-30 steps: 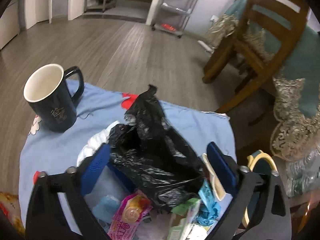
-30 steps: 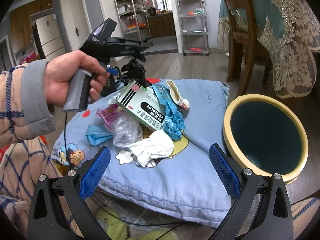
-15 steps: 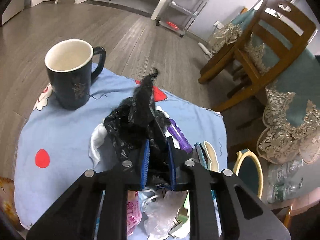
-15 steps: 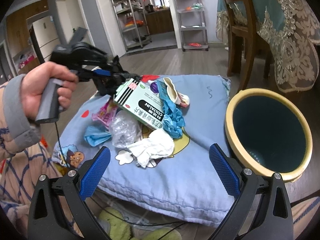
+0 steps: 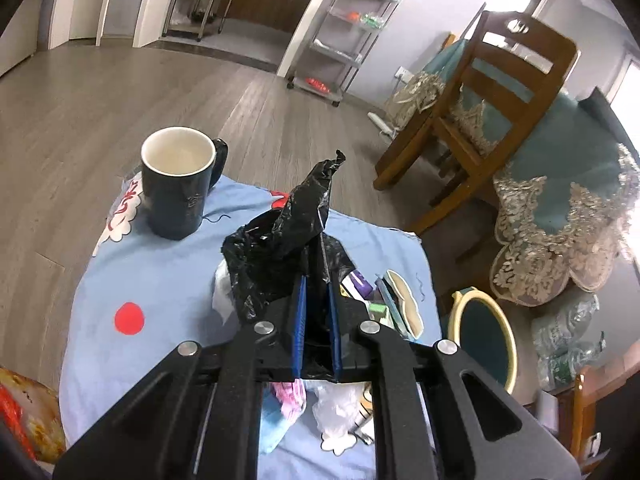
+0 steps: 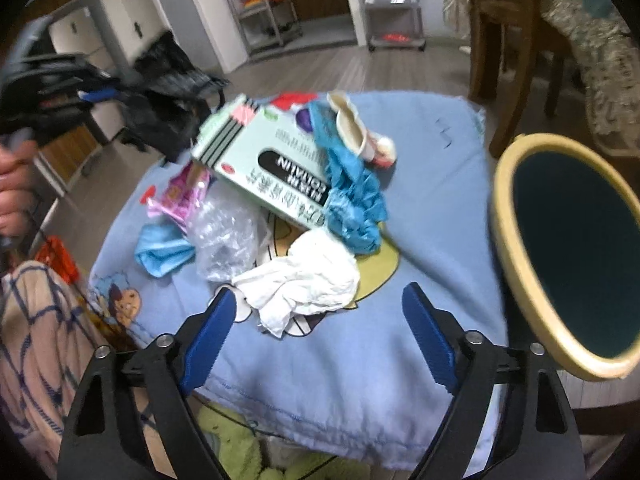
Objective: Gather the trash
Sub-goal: 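Carry the black bag and white tissue over the teal bin with both grippers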
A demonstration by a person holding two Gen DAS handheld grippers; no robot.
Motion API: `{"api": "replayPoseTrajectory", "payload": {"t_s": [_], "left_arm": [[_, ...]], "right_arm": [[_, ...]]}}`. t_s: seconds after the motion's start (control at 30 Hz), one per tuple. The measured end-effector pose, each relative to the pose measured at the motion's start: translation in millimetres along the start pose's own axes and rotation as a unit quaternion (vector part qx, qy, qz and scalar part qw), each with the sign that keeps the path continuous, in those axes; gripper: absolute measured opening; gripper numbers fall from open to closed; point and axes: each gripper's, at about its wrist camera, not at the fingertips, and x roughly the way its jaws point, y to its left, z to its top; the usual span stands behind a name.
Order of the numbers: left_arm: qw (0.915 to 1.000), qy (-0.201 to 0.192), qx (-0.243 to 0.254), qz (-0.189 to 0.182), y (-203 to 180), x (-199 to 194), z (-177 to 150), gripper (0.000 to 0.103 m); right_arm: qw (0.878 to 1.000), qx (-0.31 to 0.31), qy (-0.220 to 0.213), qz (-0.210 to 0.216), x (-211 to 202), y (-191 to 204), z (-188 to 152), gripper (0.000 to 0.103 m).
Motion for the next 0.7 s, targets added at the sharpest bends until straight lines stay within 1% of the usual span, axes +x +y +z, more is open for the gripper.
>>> {"api": "replayPoseTrajectory", "payload": {"t_s": [0.1, 0.23, 0.27, 0.3, 0.37, 0.4, 0.47, 0.53, 0.7], "left_arm": [[0.9999, -0.007, -0.006, -0.006, 7, -15, -7, 0.010], [0.9998, -0.009, -0.010, -0.011, 16, -31, -18, 0.010], [0.9998, -0.009, -0.011, -0.011, 18, -33, -20, 0.010], [0.9998, -0.008, -0.012, -0.011, 19, -35, -23, 0.010], [0.9998, -0.006, -0.014, -0.011, 21, -37, -26, 0.010], [0.9998, -0.006, -0.014, -0.011, 21, -37, -28, 0.010], [0.9998, -0.007, -0.014, -0.013, 21, -39, -30, 0.010], [0.9998, -0.009, -0.012, -0.016, 21, -42, -32, 0.010], [0.9995, -0.015, -0.002, -0.028, 13, -51, -35, 0.010]], "right_arm": [[1.000, -0.009, 0.018, -0.002, 19, 4, 4, 0.078], [0.999, -0.019, 0.032, -0.003, 34, 6, 10, 0.070], [0.999, -0.021, 0.038, -0.006, 39, 6, 11, 0.064], [0.999, -0.022, 0.043, -0.006, 42, 5, 11, 0.061], [0.998, -0.022, 0.052, -0.003, 48, 4, 10, 0.048], [0.998, -0.023, 0.052, -0.002, 49, 5, 10, 0.046], [0.999, -0.019, 0.047, 0.007, 46, 2, 9, 0.034], [0.999, -0.007, 0.039, 0.020, 37, -1, 10, 0.029], [0.998, 0.025, 0.008, 0.059, 6, -12, 9, 0.026]]}}
